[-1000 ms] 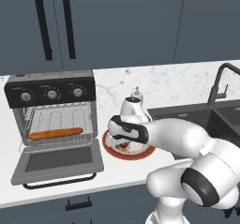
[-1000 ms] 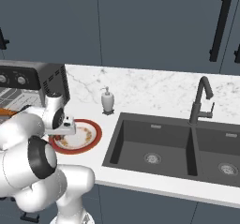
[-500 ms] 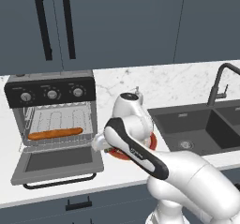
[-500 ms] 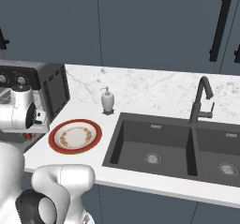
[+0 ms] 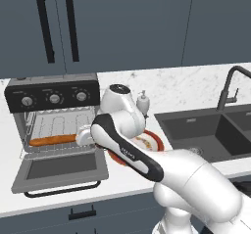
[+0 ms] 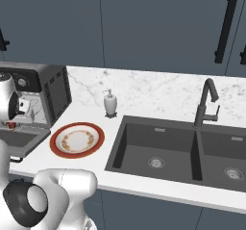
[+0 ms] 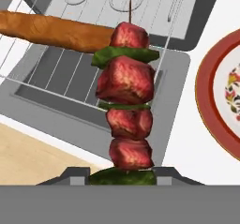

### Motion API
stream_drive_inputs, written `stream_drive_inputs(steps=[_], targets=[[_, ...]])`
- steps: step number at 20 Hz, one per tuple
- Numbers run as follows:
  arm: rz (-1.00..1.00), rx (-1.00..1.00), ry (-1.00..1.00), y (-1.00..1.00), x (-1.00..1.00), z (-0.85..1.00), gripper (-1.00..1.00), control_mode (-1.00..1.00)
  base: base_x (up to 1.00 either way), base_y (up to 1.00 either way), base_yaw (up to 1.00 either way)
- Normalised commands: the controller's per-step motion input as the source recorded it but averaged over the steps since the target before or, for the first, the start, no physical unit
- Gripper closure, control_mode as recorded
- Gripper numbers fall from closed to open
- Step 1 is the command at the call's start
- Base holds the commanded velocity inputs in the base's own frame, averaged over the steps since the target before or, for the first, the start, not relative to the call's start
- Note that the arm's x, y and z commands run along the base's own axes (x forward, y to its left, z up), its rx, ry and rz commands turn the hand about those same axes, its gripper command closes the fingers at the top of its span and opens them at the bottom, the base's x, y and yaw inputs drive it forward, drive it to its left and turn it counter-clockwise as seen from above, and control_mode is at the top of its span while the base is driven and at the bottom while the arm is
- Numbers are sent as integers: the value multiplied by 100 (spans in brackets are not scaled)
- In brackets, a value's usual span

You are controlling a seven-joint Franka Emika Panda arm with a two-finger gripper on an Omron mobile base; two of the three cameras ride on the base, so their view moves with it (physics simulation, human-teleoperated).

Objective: Pick up the kebab skewer and baguette bread, and place them inside the toaster oven. Close the toaster oven door and start by setting the timer.

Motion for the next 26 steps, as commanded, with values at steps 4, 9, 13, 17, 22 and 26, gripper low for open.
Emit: stream_drive_inputs(steps=[4,9,13,17,22,26], targets=[[-1,0,0,34,14,25,100,-100,0,0,0],[-6,0,0,27,6,-4,100,-100,0,0,0],[-9,0,0,1,23,-18,100,-100,0,0,0],[-10,0,-1,0,22,-25,100,-100,0,0,0],[-10,0,-4,5,28,-25,100,-100,0,0,0],[-8,0,-6,14,29,-22,100,-100,0,0,0]])
